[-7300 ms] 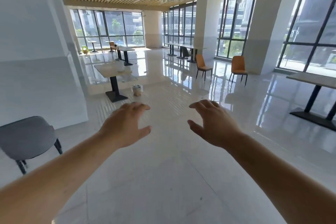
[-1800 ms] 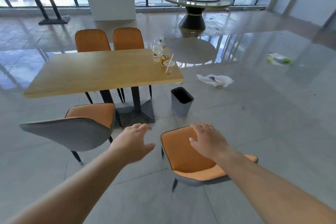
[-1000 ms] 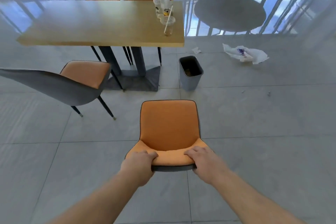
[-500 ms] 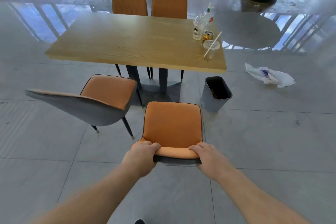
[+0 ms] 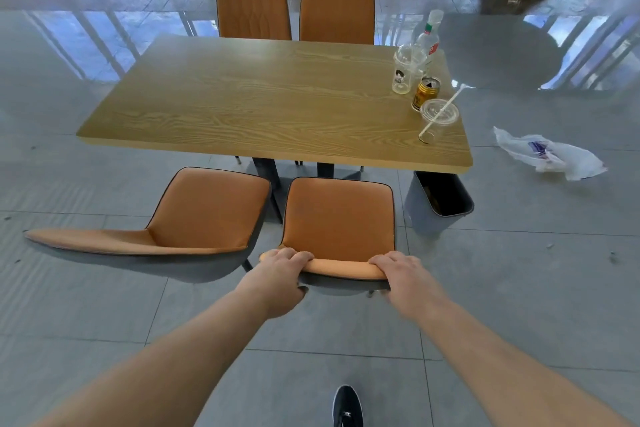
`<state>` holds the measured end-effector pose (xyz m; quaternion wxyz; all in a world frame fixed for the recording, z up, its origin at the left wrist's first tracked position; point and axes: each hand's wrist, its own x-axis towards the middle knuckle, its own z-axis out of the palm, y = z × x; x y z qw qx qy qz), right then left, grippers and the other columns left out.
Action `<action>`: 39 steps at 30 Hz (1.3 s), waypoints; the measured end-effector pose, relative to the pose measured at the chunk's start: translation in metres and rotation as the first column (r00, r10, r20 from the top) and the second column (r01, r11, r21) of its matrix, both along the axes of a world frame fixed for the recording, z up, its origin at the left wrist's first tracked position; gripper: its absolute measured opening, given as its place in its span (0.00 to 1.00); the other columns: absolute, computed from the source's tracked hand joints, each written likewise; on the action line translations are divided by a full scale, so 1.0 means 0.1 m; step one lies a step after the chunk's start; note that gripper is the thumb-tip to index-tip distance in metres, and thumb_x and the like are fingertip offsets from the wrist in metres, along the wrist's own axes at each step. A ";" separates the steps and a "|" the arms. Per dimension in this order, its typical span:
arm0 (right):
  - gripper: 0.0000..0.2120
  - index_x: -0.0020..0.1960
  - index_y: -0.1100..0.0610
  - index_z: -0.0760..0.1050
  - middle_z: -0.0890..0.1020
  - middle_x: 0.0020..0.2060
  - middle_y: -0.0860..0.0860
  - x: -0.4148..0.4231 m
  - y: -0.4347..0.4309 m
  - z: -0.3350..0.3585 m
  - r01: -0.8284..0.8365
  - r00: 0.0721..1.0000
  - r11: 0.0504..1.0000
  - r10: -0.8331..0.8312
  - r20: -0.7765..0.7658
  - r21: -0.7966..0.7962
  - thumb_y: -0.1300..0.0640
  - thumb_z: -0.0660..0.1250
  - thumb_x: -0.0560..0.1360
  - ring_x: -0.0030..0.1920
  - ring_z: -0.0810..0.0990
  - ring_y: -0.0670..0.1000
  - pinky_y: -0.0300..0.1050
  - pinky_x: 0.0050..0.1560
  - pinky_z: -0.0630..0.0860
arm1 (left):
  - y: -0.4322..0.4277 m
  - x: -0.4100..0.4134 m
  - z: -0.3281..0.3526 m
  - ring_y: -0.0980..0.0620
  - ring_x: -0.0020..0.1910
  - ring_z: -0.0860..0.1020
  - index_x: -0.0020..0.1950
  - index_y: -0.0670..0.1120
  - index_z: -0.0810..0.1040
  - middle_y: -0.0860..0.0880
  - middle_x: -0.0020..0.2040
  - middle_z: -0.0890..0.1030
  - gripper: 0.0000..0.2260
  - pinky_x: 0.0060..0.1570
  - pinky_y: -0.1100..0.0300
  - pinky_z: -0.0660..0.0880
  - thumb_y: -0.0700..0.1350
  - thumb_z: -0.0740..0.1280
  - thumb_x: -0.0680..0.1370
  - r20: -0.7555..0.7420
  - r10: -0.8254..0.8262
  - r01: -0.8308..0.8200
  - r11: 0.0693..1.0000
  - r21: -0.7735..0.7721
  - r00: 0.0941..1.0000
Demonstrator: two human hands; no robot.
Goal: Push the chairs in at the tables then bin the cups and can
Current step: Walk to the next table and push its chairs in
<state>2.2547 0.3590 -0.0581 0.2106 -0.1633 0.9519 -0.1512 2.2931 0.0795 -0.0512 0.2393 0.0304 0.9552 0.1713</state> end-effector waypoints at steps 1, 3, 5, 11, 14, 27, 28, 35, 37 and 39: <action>0.25 0.71 0.41 0.70 0.76 0.63 0.47 -0.07 0.03 0.03 0.014 1.000 1.000 -0.014 0.010 0.019 0.59 0.68 0.77 0.61 0.70 0.53 0.52 0.62 0.73 | -0.02 -0.04 0.02 0.50 0.72 0.65 0.77 0.61 0.62 0.55 0.72 0.69 0.28 0.70 0.50 0.67 0.55 0.68 0.78 0.009 -0.022 0.022 1.000 0.016 1.000; 0.26 0.71 0.40 0.69 0.75 0.65 0.47 -0.12 0.05 0.10 0.011 0.999 0.992 -0.017 0.049 0.124 0.54 0.69 0.76 0.62 0.70 0.53 0.54 0.62 0.72 | -0.10 -0.08 0.07 0.52 0.71 0.66 0.76 0.62 0.61 0.57 0.72 0.69 0.29 0.66 0.52 0.69 0.58 0.68 0.77 0.028 -0.069 0.068 0.997 0.036 0.997; 0.30 0.72 0.39 0.65 0.73 0.66 0.45 -0.08 -0.04 0.19 -0.008 0.997 0.966 -0.013 0.079 0.257 0.42 0.70 0.72 0.66 0.70 0.53 0.67 0.66 0.67 | -0.29 -0.05 0.10 0.52 0.69 0.68 0.75 0.63 0.62 0.58 0.71 0.70 0.28 0.63 0.52 0.72 0.60 0.67 0.77 0.018 -0.105 0.105 0.994 -0.010 0.994; 0.30 0.70 0.46 0.66 0.77 0.60 0.47 0.25 -1.18 0.25 -0.155 0.986 0.952 0.164 -0.014 0.265 0.34 0.65 0.73 0.61 0.74 0.55 0.67 0.70 0.65 | -1.67 0.02 0.14 0.48 0.72 0.67 0.76 0.58 0.63 0.54 0.73 0.70 0.30 0.73 0.43 0.63 0.61 0.66 0.76 -0.012 -0.062 0.053 0.932 -0.358 0.998; 0.22 0.65 0.47 0.70 0.79 0.53 0.47 0.32 -1.72 0.15 -0.102 0.983 0.953 0.141 -0.119 0.284 0.41 0.68 0.74 0.54 0.78 0.54 0.59 0.60 0.73 | -2.45 0.16 0.09 0.50 0.59 0.76 0.67 0.58 0.71 0.55 0.60 0.78 0.20 0.63 0.49 0.73 0.57 0.68 0.76 -0.070 0.019 -0.047 0.900 -0.433 0.997; 0.04 0.47 0.50 0.78 0.81 0.39 0.47 0.52 -2.65 0.02 -0.248 0.941 0.917 0.304 -0.147 0.311 0.59 0.68 0.76 0.39 0.78 0.50 0.47 0.42 0.79 | -2.81 0.31 -0.12 0.53 0.32 0.75 0.44 0.51 0.78 0.54 0.37 0.79 0.04 0.33 0.58 0.77 0.45 0.67 0.79 -0.275 -0.390 0.307 0.903 -0.302 0.879; 0.05 0.46 0.50 0.77 0.81 0.39 0.47 0.53 -2.68 0.02 -0.256 0.941 0.917 0.308 -0.137 0.305 0.60 0.68 0.75 0.39 0.78 0.50 0.47 0.42 0.78 | -2.79 0.31 -0.11 0.54 0.32 0.74 0.44 0.51 0.77 0.54 0.37 0.78 0.04 0.32 0.59 0.76 0.45 0.67 0.79 -0.267 -0.392 0.314 0.904 -0.291 0.881; 0.27 0.66 0.47 0.72 0.78 0.58 0.45 0.32 -2.64 0.46 -0.153 0.983 0.971 0.169 -0.076 0.186 0.29 0.58 0.77 0.57 0.76 0.50 0.51 0.61 0.74 | -2.45 -0.14 0.41 0.51 0.60 0.75 0.67 0.57 0.71 0.56 0.62 0.77 0.27 0.66 0.47 0.72 0.70 0.66 0.74 0.020 -0.218 0.216 0.951 -0.222 0.976; 0.33 0.72 0.47 0.69 0.77 0.66 0.46 0.23 -2.40 0.84 0.018 0.982 0.999 -0.009 -0.188 0.041 0.28 0.54 0.77 0.65 0.74 0.51 0.52 0.66 0.73 | -2.25 -0.40 0.77 0.49 0.69 0.72 0.74 0.58 0.67 0.54 0.71 0.74 0.35 0.68 0.46 0.71 0.73 0.65 0.72 -0.138 -0.144 0.122 0.980 -0.157 0.980; 0.34 0.75 0.48 0.67 0.75 0.69 0.47 0.13 -2.01 1.30 0.144 0.942 0.988 -0.154 -0.298 -0.053 0.29 0.54 0.77 0.70 0.70 0.52 0.52 0.68 0.70 | -1.93 -0.69 1.23 0.48 0.71 0.69 0.76 0.56 0.64 0.52 0.74 0.71 0.36 0.66 0.46 0.72 0.72 0.66 0.73 -0.280 -0.082 0.068 0.996 -0.056 0.956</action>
